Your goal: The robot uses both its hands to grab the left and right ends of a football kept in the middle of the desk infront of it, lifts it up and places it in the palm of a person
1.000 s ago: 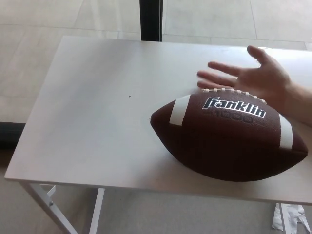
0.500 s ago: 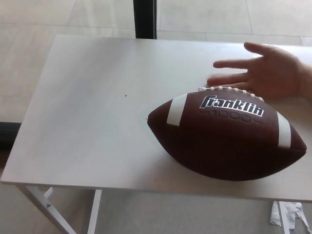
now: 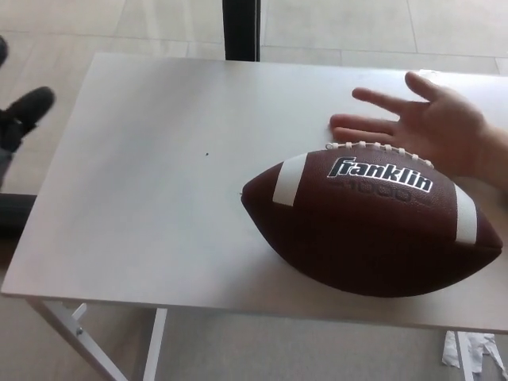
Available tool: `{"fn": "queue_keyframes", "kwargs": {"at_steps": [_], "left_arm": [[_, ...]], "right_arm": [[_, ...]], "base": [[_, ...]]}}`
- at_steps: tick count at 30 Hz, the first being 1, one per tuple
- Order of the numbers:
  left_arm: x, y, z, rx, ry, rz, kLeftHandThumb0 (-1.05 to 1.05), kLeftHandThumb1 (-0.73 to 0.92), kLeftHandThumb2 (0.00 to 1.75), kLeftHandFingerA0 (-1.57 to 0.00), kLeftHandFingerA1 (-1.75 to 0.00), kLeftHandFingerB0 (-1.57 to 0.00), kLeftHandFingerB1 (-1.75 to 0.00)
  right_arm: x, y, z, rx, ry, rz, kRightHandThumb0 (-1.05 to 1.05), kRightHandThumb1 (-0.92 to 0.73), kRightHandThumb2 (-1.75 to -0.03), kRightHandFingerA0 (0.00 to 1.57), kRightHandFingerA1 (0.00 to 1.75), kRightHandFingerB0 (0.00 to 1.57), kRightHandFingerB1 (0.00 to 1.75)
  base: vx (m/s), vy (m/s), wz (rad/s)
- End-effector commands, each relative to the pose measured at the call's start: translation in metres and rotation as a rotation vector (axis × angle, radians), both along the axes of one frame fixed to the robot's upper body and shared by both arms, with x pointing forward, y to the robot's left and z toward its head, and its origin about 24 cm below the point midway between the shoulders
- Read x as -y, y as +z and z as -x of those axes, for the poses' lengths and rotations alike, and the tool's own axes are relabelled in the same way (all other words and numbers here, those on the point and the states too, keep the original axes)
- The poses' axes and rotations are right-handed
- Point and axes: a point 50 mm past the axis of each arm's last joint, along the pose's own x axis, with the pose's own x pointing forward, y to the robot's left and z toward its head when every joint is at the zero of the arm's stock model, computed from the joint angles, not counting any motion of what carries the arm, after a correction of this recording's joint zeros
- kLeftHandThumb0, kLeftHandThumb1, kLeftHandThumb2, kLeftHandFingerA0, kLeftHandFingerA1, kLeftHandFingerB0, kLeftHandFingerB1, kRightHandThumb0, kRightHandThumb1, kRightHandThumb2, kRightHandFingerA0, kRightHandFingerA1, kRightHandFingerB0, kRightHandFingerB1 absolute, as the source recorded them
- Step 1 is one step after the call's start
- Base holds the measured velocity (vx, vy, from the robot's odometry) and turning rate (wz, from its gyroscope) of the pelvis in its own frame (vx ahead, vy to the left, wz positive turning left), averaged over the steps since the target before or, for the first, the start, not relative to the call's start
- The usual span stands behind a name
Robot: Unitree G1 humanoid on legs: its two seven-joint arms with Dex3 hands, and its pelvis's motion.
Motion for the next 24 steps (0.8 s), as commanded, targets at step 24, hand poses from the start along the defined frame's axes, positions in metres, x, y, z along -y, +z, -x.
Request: {"fn": "queue_keyframes", "kwargs": {"at_steps": [24], "left_arm": [[0.095,-0.045,-0.025,-0.445,-0.160,-0.364,-0.98,0.92,0.80,-0.09,-0.45,-0.10,-0.26]], "right_arm": [[-0.052,-0.082,-0.008,-0.452,-0.090,0.028,-1.05,-0.92,-0.76,0.45,0.40,0.26,0.31]], "base": [[0.00,0.000,0.00]]}}
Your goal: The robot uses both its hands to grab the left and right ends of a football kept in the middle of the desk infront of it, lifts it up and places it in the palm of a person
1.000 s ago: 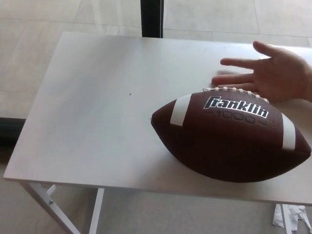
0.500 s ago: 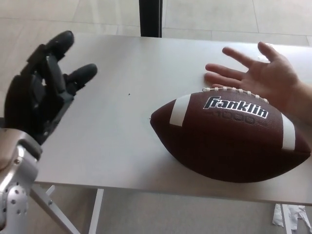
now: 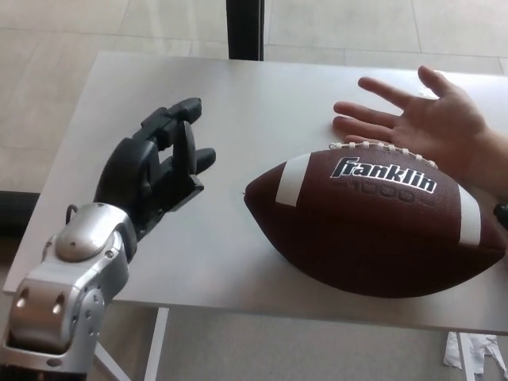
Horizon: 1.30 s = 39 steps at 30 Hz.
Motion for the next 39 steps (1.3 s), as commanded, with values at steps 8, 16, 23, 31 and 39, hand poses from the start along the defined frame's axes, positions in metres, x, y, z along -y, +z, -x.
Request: {"fn": "queue_keyframes", "kwargs": {"at_steps": [8,16,23,31,39], "left_arm": [[0.002,-0.024,-0.004,-0.119,-0.025,-0.288,-1.01,0.91,0.82,-0.06,-0.42,-0.05,-0.23],[0.011,-0.030,-0.006,-0.152,-0.030,-0.319,-0.95,0.84,1.29,0.00,-0.45,-0.14,-0.23],[0.028,-0.040,-0.005,-0.166,-0.033,-0.258,-0.98,0.92,0.88,-0.04,-0.40,-0.01,-0.22],[0.044,-0.041,-0.006,-0.163,-0.006,-0.161,-0.88,0.82,1.27,0.00,-0.46,-0.10,-0.16],[0.053,-0.039,-0.005,-0.189,0.050,-0.056,-0.99,0.92,0.86,-0.08,-0.47,-0.08,-0.23]], "right_arm": [[-0.019,-0.031,0.010,-0.214,-0.125,0.059,-1.02,-0.73,-1.11,0.32,0.49,0.25,0.41],[-0.041,-0.028,0.006,-0.212,-0.118,0.034,-1.05,-0.92,-0.75,0.38,0.38,0.26,0.32],[-0.060,-0.029,0.016,-0.216,-0.115,0.025,-1.04,-0.92,-0.75,0.37,0.37,0.25,0.32],[-0.074,-0.038,0.030,-0.217,-0.089,0.033,-1.05,-0.92,-0.70,0.39,0.38,0.29,0.30],[-0.083,-0.038,0.036,-0.218,-0.029,0.204,-1.05,-0.92,-0.72,0.34,0.36,0.29,0.31]], "base": [[0.00,0.000,0.00],[0.00,0.000,0.00],[0.00,0.000,0.00],[0.00,0.000,0.00],[0.00,0.000,0.00]]}}
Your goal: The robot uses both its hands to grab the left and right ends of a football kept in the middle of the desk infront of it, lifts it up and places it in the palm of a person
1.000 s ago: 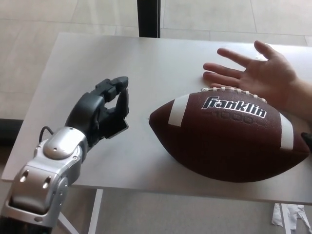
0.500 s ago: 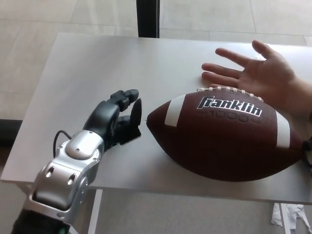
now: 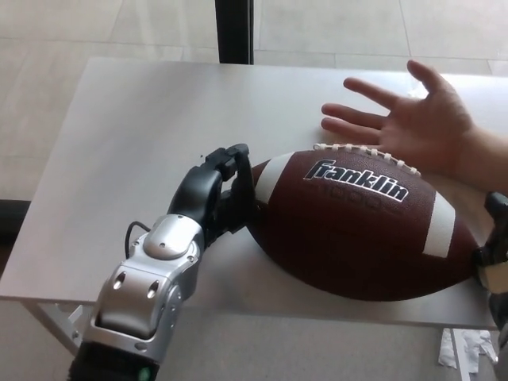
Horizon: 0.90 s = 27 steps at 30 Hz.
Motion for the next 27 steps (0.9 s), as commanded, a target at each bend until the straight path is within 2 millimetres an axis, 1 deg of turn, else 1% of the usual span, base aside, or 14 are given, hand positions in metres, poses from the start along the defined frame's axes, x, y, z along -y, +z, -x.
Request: {"fn": "queue_keyframes", "kwargs": {"at_steps": [1,3,4,5,6,7,19,21,22,23,24,25,26,27], "left_arm": [[-0.001,-0.007,0.004,-0.032,0.056,0.022,-0.85,0.80,1.26,-0.05,-0.52,0.00,-0.22],[-0.001,-0.008,0.005,-0.033,0.068,0.027,-0.91,0.85,1.28,-0.15,-0.56,-0.05,-0.22],[0.001,-0.010,0.007,-0.038,0.076,0.034,-0.88,0.82,1.26,-0.12,-0.54,-0.05,-0.23],[0.001,-0.010,0.008,-0.039,0.078,0.034,-0.88,0.82,1.26,-0.12,-0.54,-0.05,-0.23],[0.003,-0.011,0.009,-0.045,0.082,0.045,-0.88,0.82,1.24,-0.09,-0.53,-0.08,-0.23],[0.003,-0.012,0.010,-0.046,0.085,0.050,-0.89,0.81,1.24,-0.08,-0.53,-0.09,-0.22],[-0.007,-0.019,0.016,-0.052,0.109,0.039,-0.85,0.80,1.26,-0.05,-0.51,-0.01,-0.24],[-0.008,-0.020,0.017,-0.055,0.108,0.032,-0.85,0.81,1.26,-0.05,-0.51,0.00,-0.24],[-0.008,-0.021,0.018,-0.057,0.109,0.037,-0.84,0.79,1.25,-0.05,-0.51,-0.03,-0.25],[-0.009,-0.021,0.019,-0.057,0.108,0.037,-0.84,0.78,1.25,-0.05,-0.51,-0.03,-0.24],[-0.008,-0.022,0.019,-0.059,0.106,0.037,-0.84,0.78,1.25,-0.05,-0.51,-0.03,-0.24],[-0.009,-0.023,0.021,-0.061,0.108,0.046,-0.99,0.92,0.87,-0.08,-0.46,-0.06,-0.22],[-0.009,-0.023,0.021,-0.061,0.111,0.044,-0.89,0.81,1.24,-0.09,-0.52,-0.08,-0.23],[-0.008,-0.023,0.022,-0.059,0.114,0.043,-0.83,0.79,1.25,-0.06,-0.51,-0.02,-0.26]], "right_arm": [[-0.008,-0.020,0.017,-0.139,0.064,0.154,-1.05,-0.92,-0.73,0.33,0.38,0.28,0.31],[-0.010,-0.019,0.018,-0.108,0.077,0.174,-1.01,-0.92,-0.71,0.23,0.33,0.27,0.30],[-0.009,-0.018,0.020,-0.096,0.091,0.200,-0.94,-0.70,-1.15,0.13,0.43,0.20,0.42],[-0.009,-0.018,0.020,-0.095,0.093,0.204,-0.94,-0.70,-1.15,0.13,0.43,0.20,0.42],[-0.009,-0.016,0.021,-0.091,0.108,0.187,-0.96,-0.70,-1.14,0.15,0.44,0.19,0.42],[-0.009,-0.015,0.021,-0.101,0.108,0.171,-1.03,-0.92,-0.72,0.26,0.35,0.25,0.30],[0.014,0.011,0.048,-0.054,-0.094,-0.114,-0.98,-0.92,-0.76,0.47,0.41,0.37,0.34],[0.019,0.017,0.051,-0.025,-0.166,-0.174,-0.90,-0.74,-1.12,0.49,0.54,0.36,0.46],[0.022,0.019,0.053,-0.015,-0.182,-0.190,-0.90,-0.75,-1.12,0.50,0.55,0.36,0.47],[0.025,0.024,0.055,-0.004,-0.207,-0.213,-0.92,-0.92,-0.72,0.57,0.43,0.40,0.33],[0.025,0.025,0.056,-0.007,-0.211,-0.217,-0.92,-0.92,-0.72,0.57,0.43,0.40,0.33],[0.026,0.027,0.058,0.002,-0.217,-0.225,-0.90,-0.92,-0.72,0.59,0.44,0.40,0.33],[0.026,0.029,0.059,0.004,-0.221,-0.228,-0.92,-0.91,-0.73,0.59,0.43,0.41,0.33],[0.026,0.033,0.061,0.011,-0.228,-0.233,-0.91,-0.92,-0.70,0.63,0.43,0.42,0.33]], "base": [[0.00,0.000,0.00],[0.00,0.000,0.00],[0.00,0.000,0.00],[0.00,0.000,0.00],[0.00,0.000,0.00],[0.00,0.000,0.00],[0.00,0.000,0.00],[0.00,0.000,0.00],[0.00,0.000,0.00],[0.00,0.000,0.00],[0.00,0.000,0.00],[0.00,0.000,0.00],[0.00,0.000,0.00],[0.00,0.000,0.00]]}}
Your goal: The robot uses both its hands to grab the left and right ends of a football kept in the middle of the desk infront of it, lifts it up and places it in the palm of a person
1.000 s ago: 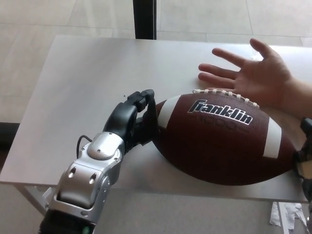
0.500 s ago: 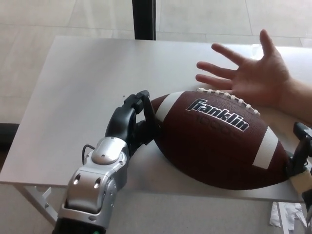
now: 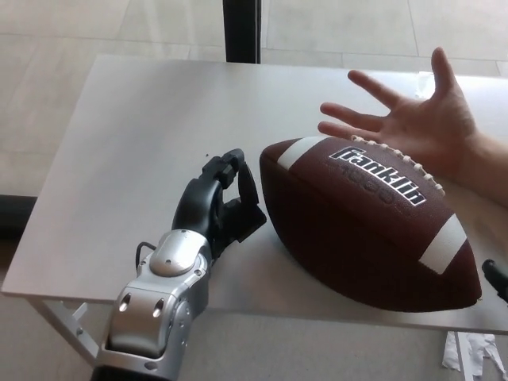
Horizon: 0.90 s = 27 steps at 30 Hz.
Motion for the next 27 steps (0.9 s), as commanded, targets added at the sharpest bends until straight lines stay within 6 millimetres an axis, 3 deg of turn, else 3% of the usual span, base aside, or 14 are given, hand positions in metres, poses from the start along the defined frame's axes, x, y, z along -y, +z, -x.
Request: {"fn": "queue_keyframes", "kwargs": {"at_steps": [1,3,4,5,8,11,12,14,17,18,19,23,26,27], "left_arm": [[-0.011,-0.016,0.009,-0.049,0.036,-0.039,-0.83,0.79,1.25,-0.06,-0.51,-0.02,-0.27],[-0.011,-0.015,0.009,-0.041,0.041,-0.037,-0.83,0.79,1.25,-0.06,-0.51,-0.03,-0.27],[-0.011,-0.015,0.009,-0.041,0.042,-0.037,-0.83,0.79,1.25,-0.06,-0.51,-0.02,-0.27],[-0.011,-0.015,0.009,-0.040,0.045,-0.036,-0.86,0.81,1.25,-0.06,-0.51,0.00,-0.27],[-0.012,-0.014,0.008,-0.035,0.045,-0.036,-0.84,0.78,1.24,-0.06,-0.51,-0.04,-0.29],[-0.015,-0.016,0.008,-0.039,0.047,-0.043,-0.88,0.81,1.26,-0.08,-0.53,0.00,-0.28],[-0.014,-0.016,0.007,-0.038,0.047,-0.044,-0.86,0.80,1.25,-0.09,-0.53,-0.01,-0.30],[-0.014,-0.016,0.006,-0.035,0.045,-0.045,-0.88,0.81,1.26,-0.06,-0.52,-0.01,-0.28],[-0.013,-0.016,0.005,-0.034,0.041,-0.048,-0.90,0.84,1.28,-0.15,-0.56,-0.02,-0.29],[-0.013,-0.016,0.004,-0.033,0.040,-0.047,-0.90,0.84,1.28,-0.15,-0.56,-0.02,-0.29],[-0.012,-0.015,0.004,-0.032,0.041,-0.047,-0.90,0.84,1.28,-0.16,-0.57,-0.04,-0.30],[-0.009,-0.014,0.004,-0.033,0.051,-0.032,-0.90,0.84,1.27,-0.21,-0.59,0.00,-0.31],[-0.005,-0.016,0.006,-0.038,0.060,-0.025,-0.90,0.84,1.28,-0.16,-0.57,0.00,-0.28],[-0.003,-0.017,0.007,-0.040,0.061,-0.024,-0.90,0.84,1.28,-0.18,-0.57,0.00,-0.27]], "right_arm": [[0.001,0.008,0.015,-0.020,-0.047,-0.151,-0.91,-0.92,-0.72,0.60,0.44,0.40,0.33],[0.000,0.012,0.018,-0.011,-0.061,-0.156,-0.88,-0.92,-0.70,0.58,0.43,0.41,0.33],[-0.001,0.013,0.020,-0.014,-0.059,-0.159,-0.86,-0.73,-1.11,0.51,0.55,0.34,0.46],[-0.001,0.014,0.022,-0.015,-0.058,-0.158,-0.89,-0.92,-0.71,0.58,0.42,0.41,0.33],[-0.006,0.015,0.027,-0.017,-0.051,-0.174,-0.86,-0.92,-0.70,0.61,0.44,0.42,0.33],[-0.025,0.013,0.039,-0.056,-0.002,-0.183,-0.83,-0.92,-0.69,0.60,0.43,0.44,0.33],[-0.032,0.012,0.042,-0.070,0.015,-0.183,-0.80,-0.73,-1.07,0.49,0.55,0.39,0.48],[-0.043,0.010,0.048,-0.093,0.054,-0.184,-0.82,-0.92,-0.68,0.52,0.40,0.43,0.33],[-0.055,0.001,0.054,-0.141,0.093,-0.176,-0.92,-0.80,-0.80,0.43,0.42,0.40,0.37],[-0.056,-0.002,0.054,-0.145,0.096,-0.167,-0.92,-0.80,-0.80,0.43,0.42,0.40,0.37],[-0.056,-0.005,0.053,-0.154,0.094,-0.157,-0.85,-0.92,-0.68,0.46,0.38,0.41,0.33],[-0.054,-0.014,0.035,-0.169,0.090,-0.108,-0.86,-0.92,-0.69,0.48,0.37,0.39,0.32],[-0.043,-0.008,0.004,-0.128,0.119,-0.010,-0.90,-0.92,-0.69,0.52,0.38,0.41,0.33],[-0.037,-0.001,-0.010,-0.100,0.142,0.029,-0.97,-0.80,-0.82,0.47,0.42,0.38,0.37]], "base": [[0.00,0.000,0.00],[0.00,0.000,0.00],[0.00,0.000,0.00],[0.00,0.000,0.00],[0.00,0.000,0.00],[0.00,0.000,0.00],[0.00,0.000,0.00],[0.00,0.000,0.00],[0.00,0.000,0.00],[0.00,0.000,0.00],[0.00,0.000,0.00],[0.00,0.000,0.00],[0.00,0.000,0.00],[0.00,0.000,0.00]]}}
